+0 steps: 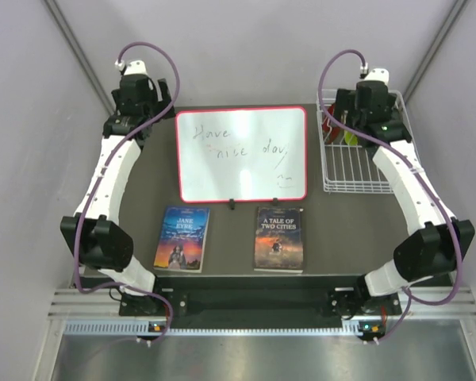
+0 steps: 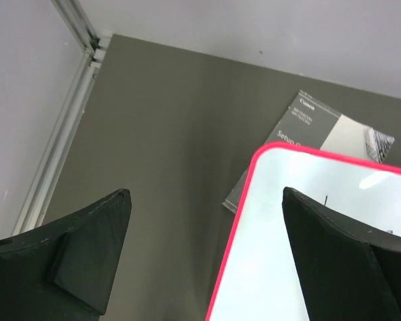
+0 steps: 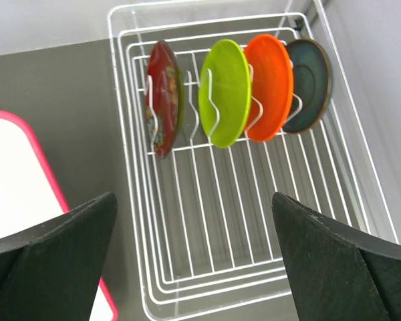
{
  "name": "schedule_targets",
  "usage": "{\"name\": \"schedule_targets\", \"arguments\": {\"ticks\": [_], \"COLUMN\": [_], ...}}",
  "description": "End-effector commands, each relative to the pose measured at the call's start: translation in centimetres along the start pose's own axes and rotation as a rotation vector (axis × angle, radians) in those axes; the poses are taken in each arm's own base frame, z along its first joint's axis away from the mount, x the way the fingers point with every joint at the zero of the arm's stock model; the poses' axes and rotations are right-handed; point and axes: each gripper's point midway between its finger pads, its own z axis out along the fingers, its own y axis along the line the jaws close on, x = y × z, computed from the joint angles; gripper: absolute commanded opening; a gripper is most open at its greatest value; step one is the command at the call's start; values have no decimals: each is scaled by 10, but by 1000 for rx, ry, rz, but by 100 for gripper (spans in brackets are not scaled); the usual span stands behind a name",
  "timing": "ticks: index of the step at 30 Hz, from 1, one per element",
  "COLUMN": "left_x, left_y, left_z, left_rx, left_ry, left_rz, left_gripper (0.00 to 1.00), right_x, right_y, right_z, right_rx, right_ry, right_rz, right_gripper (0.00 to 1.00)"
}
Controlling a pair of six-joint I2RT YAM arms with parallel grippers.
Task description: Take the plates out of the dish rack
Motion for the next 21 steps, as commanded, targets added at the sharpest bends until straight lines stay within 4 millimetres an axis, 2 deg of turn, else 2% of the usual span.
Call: {"name": "schedule_targets", "arguments": {"ticks": [1,6,7,8,10,14,15,17,21], "left_x": [-24,-29,-30,-28,-28,-28,-27,-24,-15], "left_y": [-8,-22,-23,-24,-25,-27,-28,-35,-43], "left_z": [-17,-20,-19,-17,-14,-9,-8,-5,4], "left_rx": [69,147,155,156,155,165,168,201,232], "left_ry": [-80,-103,-112,-109,-111,-125,-124,-119,-95], "left_rz": [-19,-29,-31,-26,-26,-37,-42,-54,-57], "left_gripper": [99,99,99,99,99,99,99,99,99], "right_x": [-33,-41,-36,-43,-38,-46,-40,-44,-31], "right_y": [4,-1,-4,-5,-4,2,7,10,22], "right_z": [-4,2,10,12,25,44,56,65,94], "right_rx": [-46,-21,-5,-1,7,5,-8,-17,-49], "right_ry": [-71,-95,-71,-78,-51,-50,-28,-28,10], "right_rz": [35,34,33,36,28,37,34,51,54], "right_gripper": [100,100,100,100,100,100,100,100,91]}}
